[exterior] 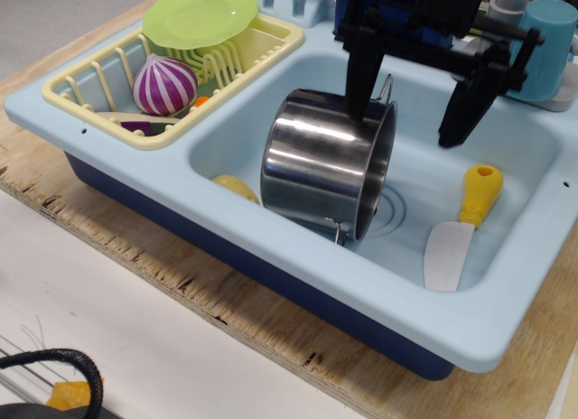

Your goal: Flip pot upright which is in sink

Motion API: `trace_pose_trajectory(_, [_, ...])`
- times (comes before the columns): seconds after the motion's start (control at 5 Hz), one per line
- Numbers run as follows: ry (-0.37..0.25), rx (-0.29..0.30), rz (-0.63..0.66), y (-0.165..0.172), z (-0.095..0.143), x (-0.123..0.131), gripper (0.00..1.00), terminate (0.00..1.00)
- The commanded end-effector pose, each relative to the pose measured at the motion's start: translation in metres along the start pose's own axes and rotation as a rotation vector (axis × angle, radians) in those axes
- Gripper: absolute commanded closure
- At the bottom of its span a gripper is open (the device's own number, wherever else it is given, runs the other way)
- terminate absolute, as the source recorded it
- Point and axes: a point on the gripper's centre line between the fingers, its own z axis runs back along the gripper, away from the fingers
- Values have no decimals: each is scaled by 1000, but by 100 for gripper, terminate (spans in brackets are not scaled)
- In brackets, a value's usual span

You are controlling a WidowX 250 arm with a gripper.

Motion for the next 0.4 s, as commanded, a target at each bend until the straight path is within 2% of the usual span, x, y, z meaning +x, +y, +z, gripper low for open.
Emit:
trace_pose_trajectory(0.0, [-41, -9, 57, 20, 3, 0, 0, 0])
trace_pose_trajectory(0.2, [-64, -6, 40, 24, -4, 6, 0, 0])
